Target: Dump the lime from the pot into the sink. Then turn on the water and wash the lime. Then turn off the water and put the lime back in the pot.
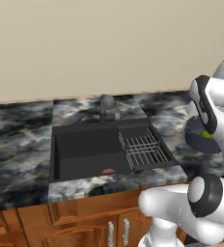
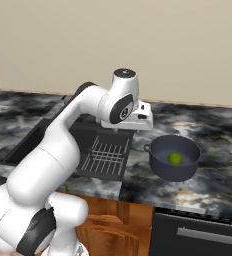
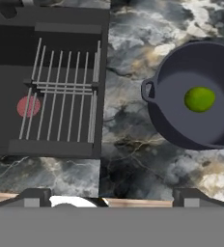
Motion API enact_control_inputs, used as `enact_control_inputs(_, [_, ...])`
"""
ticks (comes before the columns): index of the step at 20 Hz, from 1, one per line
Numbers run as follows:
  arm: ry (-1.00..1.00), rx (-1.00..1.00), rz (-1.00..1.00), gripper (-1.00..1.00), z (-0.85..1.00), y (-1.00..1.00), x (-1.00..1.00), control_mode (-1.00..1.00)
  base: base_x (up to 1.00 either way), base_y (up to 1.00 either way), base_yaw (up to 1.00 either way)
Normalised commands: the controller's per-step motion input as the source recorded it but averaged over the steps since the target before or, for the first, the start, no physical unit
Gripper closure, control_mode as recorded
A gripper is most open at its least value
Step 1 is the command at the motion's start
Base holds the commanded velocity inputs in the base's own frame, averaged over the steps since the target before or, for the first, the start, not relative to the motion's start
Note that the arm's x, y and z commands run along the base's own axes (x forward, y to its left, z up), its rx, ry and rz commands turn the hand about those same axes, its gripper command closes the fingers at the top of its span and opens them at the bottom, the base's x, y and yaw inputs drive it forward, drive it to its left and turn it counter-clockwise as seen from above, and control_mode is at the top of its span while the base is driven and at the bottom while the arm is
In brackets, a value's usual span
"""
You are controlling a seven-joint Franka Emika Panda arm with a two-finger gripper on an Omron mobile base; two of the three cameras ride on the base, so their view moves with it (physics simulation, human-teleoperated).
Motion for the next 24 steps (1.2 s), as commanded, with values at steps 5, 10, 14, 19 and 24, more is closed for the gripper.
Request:
enact_control_inputs(5, [0.02, -0.04, 0.00, -1.00, -0.32, -0.14, 0.10, -1.00, 0.00, 0.00, 0.00])
enact_control_inputs(10, [0.02, -0.05, 0.00, -1.00, -0.30, -0.03, 0.20, -1.00, 0.00, 0.00, 0.00])
enact_control_inputs(14, [0.00, -0.06, 0.00, -1.00, -0.35, 0.00, 0.28, -1.00, 0.00, 0.00, 0.00])
enact_control_inputs(19, [0.00, -0.03, 0.00, -1.00, -0.33, -0.02, 0.26, -1.00, 0.00, 0.00, 0.00])
enact_control_inputs(24, [-0.02, -0.03, 0.00, -1.00, -0.29, -0.05, 0.21, -1.00, 0.00, 0.00, 0.00])
